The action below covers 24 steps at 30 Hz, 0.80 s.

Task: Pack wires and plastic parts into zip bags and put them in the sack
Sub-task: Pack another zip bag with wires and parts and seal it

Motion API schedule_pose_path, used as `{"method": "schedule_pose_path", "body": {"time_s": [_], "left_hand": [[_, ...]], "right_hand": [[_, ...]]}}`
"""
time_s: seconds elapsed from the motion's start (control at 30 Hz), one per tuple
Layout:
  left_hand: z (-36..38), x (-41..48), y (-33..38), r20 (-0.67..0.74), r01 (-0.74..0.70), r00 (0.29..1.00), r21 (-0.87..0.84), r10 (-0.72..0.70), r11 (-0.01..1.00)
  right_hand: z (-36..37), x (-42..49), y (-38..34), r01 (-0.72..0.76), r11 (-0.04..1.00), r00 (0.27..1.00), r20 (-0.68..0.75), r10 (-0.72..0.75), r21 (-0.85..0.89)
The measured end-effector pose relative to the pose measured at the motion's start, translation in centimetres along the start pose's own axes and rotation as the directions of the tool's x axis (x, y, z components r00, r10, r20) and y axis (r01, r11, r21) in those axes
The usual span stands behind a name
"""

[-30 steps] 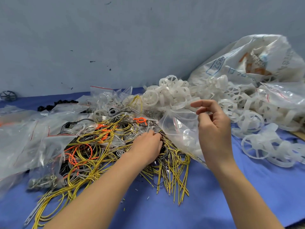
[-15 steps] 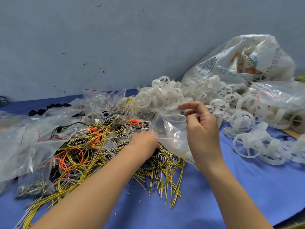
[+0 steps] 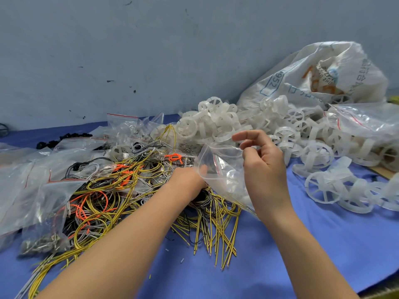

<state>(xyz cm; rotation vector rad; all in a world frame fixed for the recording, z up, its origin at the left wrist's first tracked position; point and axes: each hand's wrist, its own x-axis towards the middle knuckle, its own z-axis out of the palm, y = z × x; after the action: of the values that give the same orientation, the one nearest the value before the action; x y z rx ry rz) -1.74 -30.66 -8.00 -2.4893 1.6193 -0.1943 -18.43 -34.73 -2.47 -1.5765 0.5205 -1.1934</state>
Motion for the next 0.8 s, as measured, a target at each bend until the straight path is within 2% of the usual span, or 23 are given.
{"method": "schedule_pose_path", "body": {"time_s": [0.17, 0.27, 0.3, 0.37, 0.5, 0.57, 0.67, 0.73, 0.8], "left_hand": [[0.1, 0.3, -0.4, 0.052, 0.117, 0.993, -0.227, -0.108, 0.967], [0.1, 0.1, -1.0, 0.086, 0.128, 0.991, -0.309, -0.106, 0.942], [0.1, -0.1, -1.2, 0.066, 0.113, 0.993, -0.393, -0.095, 0.912], [-0.1, -1.0, -1.9, -0.008, 0.082, 0.994, -0.620, -0.111, 0.780], [-0.8, -4.2, -4.1, -0.061, 0.106, 0.933, -0.895, -0.355, 0.434], [-0.6, -7.0, -5.3, -0.038, 0.075, 0.921, -0.960, -0.388, 0.271], [-0.2, -11.5, -6.3, 0.029, 0.046, 0.930, -0.998, -0.365, 0.038], [0.4, -13.6, -6.5, 0.080, 0.058, 0.921, -0.996, -0.381, -0.068], [1.0, -14.6, -6.3, 0.111, 0.074, 0.908, -0.992, -0.403, -0.105]], "right_hand": [[0.1, -0.1, 0.0, 0.008, 1.000, 1.000, 0.005, -0.008, 0.006], [0.2, -0.2, 0.1, 0.011, 1.000, 1.000, 0.018, -0.011, -0.008], [0.1, -0.3, 0.1, 0.012, 1.000, 1.000, 0.026, -0.011, -0.014], [0.1, -0.3, 0.2, 0.011, 1.000, 0.999, 0.052, -0.009, -0.024], [0.5, -0.7, 0.6, 0.024, 0.997, 0.995, 0.103, -0.016, -0.068], [1.0, -1.0, 0.8, 0.035, 0.994, 0.990, 0.137, -0.021, -0.105], [1.9, -2.1, 1.2, 0.033, 0.990, 0.979, 0.202, -0.005, -0.137], [2.6, -3.4, 1.6, 0.065, 0.978, 0.969, 0.247, -0.015, -0.196], [3.5, -5.3, 2.2, 0.154, 0.939, 0.949, 0.312, -0.053, -0.309]]}}
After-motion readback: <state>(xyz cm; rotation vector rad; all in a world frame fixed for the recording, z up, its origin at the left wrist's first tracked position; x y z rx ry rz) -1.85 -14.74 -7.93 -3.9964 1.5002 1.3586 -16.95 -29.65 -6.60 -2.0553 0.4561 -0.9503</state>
